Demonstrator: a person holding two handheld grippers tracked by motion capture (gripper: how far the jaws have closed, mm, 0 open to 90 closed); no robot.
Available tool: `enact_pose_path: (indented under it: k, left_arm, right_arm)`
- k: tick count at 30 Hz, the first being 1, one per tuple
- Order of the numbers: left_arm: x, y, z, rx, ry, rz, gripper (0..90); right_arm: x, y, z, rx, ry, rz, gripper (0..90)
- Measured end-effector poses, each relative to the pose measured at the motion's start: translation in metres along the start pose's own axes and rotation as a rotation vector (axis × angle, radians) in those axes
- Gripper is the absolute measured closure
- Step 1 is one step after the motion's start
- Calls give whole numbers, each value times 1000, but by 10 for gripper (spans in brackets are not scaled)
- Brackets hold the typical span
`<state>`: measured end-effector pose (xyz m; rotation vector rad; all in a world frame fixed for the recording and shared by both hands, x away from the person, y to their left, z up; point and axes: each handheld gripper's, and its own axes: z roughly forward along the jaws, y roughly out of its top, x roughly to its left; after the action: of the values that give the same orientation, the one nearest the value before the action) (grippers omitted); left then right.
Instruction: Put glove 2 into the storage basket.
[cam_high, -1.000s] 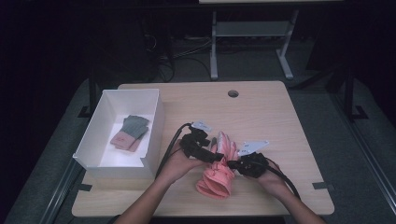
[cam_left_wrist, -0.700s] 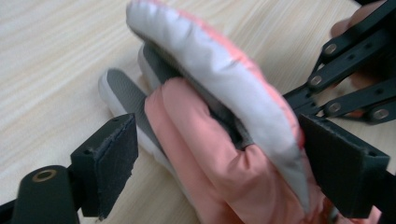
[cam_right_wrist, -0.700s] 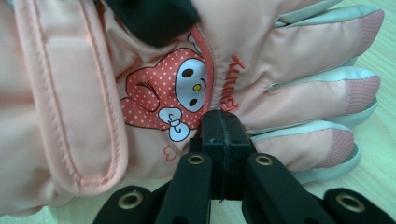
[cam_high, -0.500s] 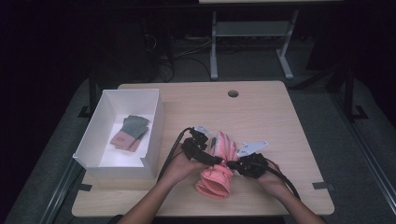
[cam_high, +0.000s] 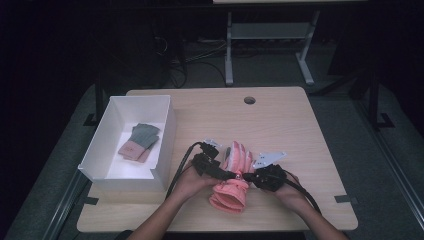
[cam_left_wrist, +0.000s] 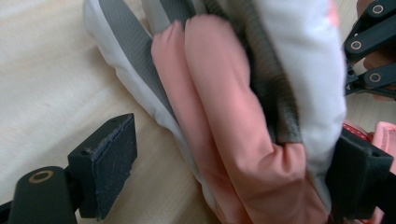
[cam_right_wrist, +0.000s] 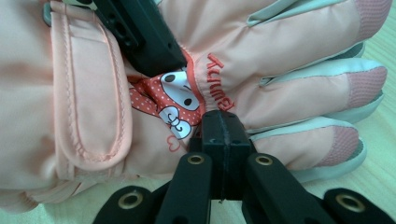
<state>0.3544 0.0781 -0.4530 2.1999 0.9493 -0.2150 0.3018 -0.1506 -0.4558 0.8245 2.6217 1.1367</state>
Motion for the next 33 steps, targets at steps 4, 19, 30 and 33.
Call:
enact_pose_path:
  k: [4, 19, 30, 33]
  left_arm:
    - [4, -2, 5, 9, -42, -27, 129]
    - [12, -1, 9, 41, -220, -65, 478]
    - [10, 3, 0, 17, -240, -61, 621]
    - [8, 6, -4, 6, -237, -58, 618]
  right_arm:
    - [-1, 0, 1, 0, 2, -5, 900]
    - [-3, -1, 3, 1, 17, 8, 900]
    - [-8, -3, -11, -47, 54, 34, 824]
    - [-10, -3, -21, -78, 55, 48, 729]
